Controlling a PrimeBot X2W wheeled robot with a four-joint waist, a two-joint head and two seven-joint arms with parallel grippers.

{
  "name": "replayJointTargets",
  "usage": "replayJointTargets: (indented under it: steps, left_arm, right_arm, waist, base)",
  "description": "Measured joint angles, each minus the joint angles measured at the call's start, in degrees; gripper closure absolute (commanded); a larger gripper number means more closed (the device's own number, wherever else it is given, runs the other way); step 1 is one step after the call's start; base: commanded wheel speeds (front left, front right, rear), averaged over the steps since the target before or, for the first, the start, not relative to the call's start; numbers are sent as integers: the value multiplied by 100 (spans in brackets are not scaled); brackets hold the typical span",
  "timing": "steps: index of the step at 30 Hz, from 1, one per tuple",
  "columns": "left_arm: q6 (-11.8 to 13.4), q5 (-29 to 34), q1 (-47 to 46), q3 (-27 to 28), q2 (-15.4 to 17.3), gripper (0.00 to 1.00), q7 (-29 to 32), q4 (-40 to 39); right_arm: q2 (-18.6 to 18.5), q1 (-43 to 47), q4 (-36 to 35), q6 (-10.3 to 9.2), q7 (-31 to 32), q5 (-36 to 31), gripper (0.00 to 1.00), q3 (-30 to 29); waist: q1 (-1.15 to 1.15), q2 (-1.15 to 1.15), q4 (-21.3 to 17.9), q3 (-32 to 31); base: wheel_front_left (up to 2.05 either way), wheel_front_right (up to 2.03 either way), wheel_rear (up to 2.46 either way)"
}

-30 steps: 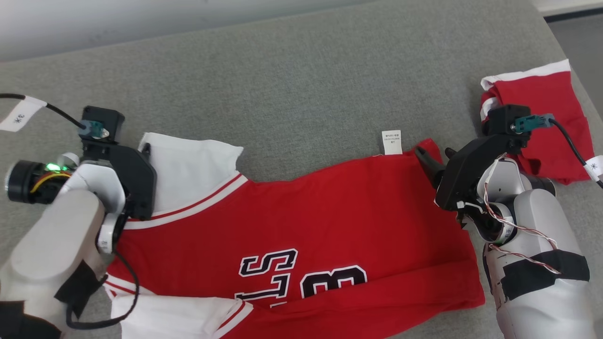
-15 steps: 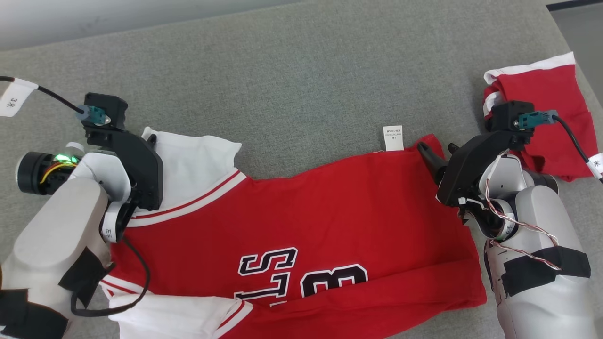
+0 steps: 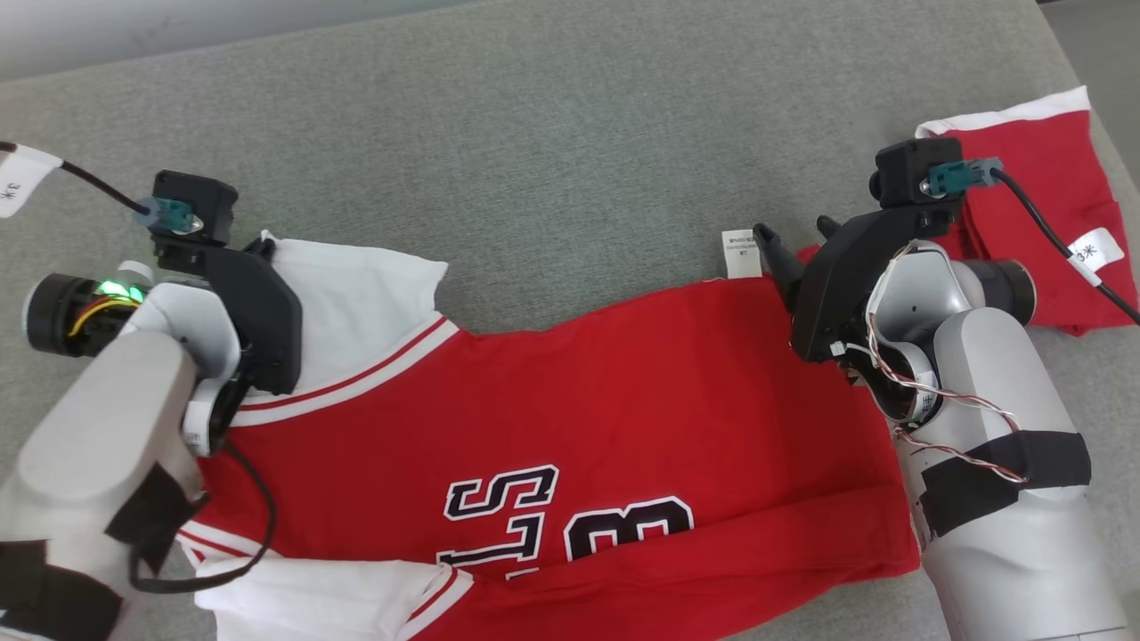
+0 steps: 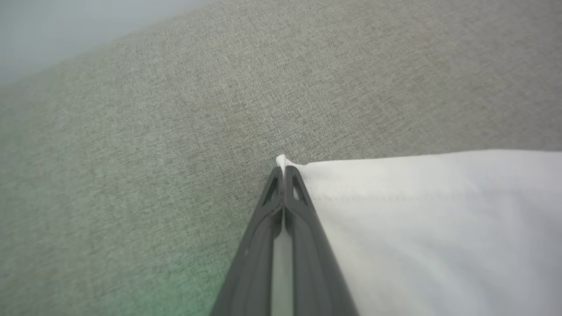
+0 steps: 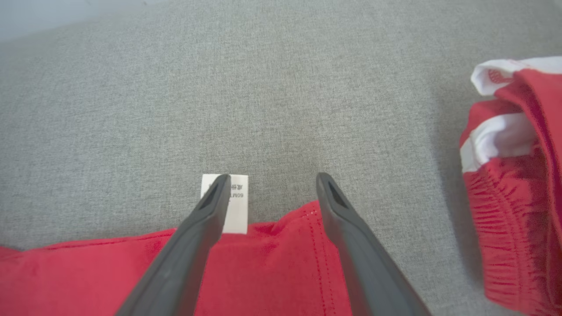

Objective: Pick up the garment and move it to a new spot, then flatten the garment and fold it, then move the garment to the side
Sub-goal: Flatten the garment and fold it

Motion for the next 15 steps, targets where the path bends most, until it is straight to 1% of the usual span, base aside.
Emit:
replayJointTargets:
  steps: [3,4,6,9,12,15]
  left_arm:
    - [125,42,7,-33,-133,100,-143,35]
    - [186,42,64,-45,-223,100,-211,62]
    - [189,9,133,-54,-296,100,-242,77]
    - [165,8,195,-85,-303,100,-316,80]
    - [230,51,231,-132,-342,100,-389,93]
    - [318,42,323,-144,-467,100,-468,152]
  right_arm:
    - [-44,10,-124,0,-125,-130,0,86]
    - [-55,89,-189,0,-167,-171,0,124]
    - [-89,230,-200,0,-165,-253,0,180]
    - [-207,333,-245,0,-266,-452,0,182]
    - [-219,409,-291,0,-487,-782,0,33]
    - [-171,586,-105,0,-487,-995,0,68]
  waist:
    - [0,0,67,-17]
    - [1,0,115,-72]
    - [0,0,155,-137]
    - [0,0,208,-208]
    - [1,0,270,-260]
    - [0,0,311,-332]
  base:
    - [0,0,0]
    - [0,0,0]
    - [0,0,0]
    - [0,0,0]
    - [0,0,0]
    - [0,0,0]
